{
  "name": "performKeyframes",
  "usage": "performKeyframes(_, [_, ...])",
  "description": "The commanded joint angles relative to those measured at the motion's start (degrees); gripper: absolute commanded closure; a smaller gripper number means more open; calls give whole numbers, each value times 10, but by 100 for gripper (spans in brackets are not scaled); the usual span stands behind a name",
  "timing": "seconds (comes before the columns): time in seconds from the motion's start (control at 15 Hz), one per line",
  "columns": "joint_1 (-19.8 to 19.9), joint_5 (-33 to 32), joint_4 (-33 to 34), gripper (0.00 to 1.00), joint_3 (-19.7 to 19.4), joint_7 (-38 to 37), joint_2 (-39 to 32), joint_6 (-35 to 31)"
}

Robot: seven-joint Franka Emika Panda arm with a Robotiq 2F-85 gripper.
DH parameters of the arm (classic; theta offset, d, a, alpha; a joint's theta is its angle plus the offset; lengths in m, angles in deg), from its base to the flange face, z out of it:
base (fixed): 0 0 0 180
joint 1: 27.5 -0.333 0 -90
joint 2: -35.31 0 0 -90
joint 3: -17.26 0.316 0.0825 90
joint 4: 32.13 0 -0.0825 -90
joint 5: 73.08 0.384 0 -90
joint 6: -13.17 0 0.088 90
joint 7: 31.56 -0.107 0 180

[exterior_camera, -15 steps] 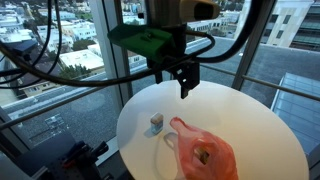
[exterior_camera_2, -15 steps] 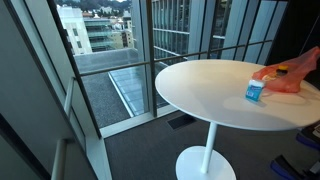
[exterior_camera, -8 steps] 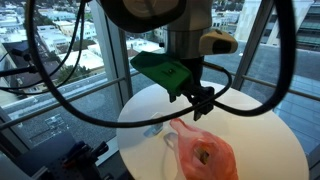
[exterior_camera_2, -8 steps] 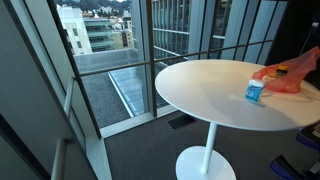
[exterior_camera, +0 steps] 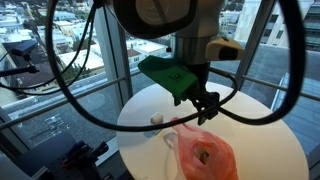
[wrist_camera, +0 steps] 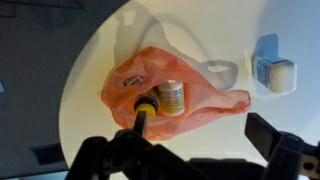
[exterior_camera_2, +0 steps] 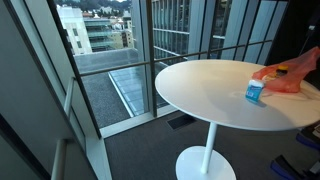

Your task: Remove the brown bottle from the plastic and put it on the table

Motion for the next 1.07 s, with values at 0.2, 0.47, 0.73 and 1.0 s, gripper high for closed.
performKeyframes(0.2, [4,14,13,0,-4,13,-43,-21])
performKeyframes(0.47, [4,22,14,0,-2,30,-88,-68])
performKeyframes(0.73, [6,32,15,0,6,53,-133,-117])
performKeyframes(1.0, [10,46,11,0,16,73,-164,-133])
